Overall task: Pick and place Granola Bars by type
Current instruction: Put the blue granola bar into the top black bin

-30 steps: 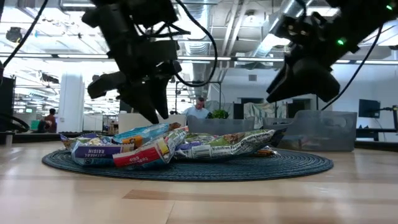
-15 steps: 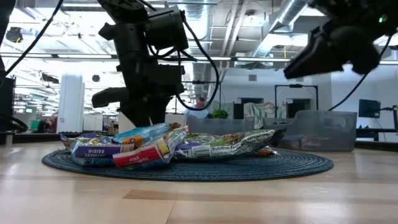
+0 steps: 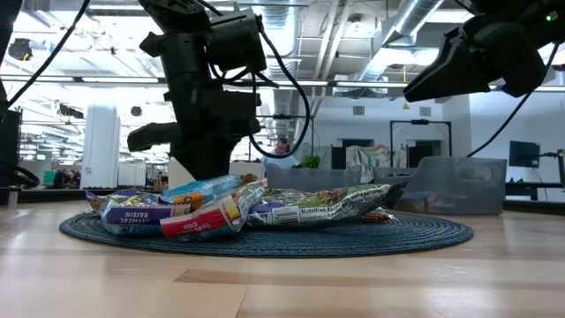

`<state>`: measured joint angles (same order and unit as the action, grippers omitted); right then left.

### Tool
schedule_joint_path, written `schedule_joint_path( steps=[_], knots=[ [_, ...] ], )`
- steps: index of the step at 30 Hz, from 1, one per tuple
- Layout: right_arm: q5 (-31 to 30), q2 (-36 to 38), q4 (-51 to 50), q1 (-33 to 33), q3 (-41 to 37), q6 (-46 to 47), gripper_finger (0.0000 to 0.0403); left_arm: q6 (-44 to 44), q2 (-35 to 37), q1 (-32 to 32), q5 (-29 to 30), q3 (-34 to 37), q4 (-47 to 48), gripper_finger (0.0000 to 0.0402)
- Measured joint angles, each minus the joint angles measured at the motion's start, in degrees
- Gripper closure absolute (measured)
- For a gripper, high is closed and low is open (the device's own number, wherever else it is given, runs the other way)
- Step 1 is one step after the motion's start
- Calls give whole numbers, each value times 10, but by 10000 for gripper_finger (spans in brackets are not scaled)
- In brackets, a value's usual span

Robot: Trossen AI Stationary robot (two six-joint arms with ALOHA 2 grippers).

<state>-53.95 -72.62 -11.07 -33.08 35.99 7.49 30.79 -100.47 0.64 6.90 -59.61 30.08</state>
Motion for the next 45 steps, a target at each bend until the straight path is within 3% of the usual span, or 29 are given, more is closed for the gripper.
schedule_joint_path(
  steps=[8, 15, 22, 29, 36, 40, 45],
  knots=[
    [0, 0, 0, 0, 0, 0, 275, 0, 1, 0, -2, 0, 3, 395],
    [0, 0, -2, 0, 0, 0, 275, -1, 1, 0, -1, -3, 11, 399],
    [0, 0, -4, 0, 0, 0, 275, -14, 1, 14, 5, -59, 40, 401],
    [0, 0, -4, 0, 0, 1, 275, -14, 1, 17, 158, -114, 16, 401],
    [0, 0, -4, 0, 0, 5, 275, 15, 1, -40, 239, -119, -147, 401],
    [0, 0, -4, 0, 0, 5, 275, 19, 1, -98, 219, -119, -242, 401],
    [0, 0, -4, 0, 0, 5, 275, -5, 1, -177, 99, -119, -313, 398]
  ],
)
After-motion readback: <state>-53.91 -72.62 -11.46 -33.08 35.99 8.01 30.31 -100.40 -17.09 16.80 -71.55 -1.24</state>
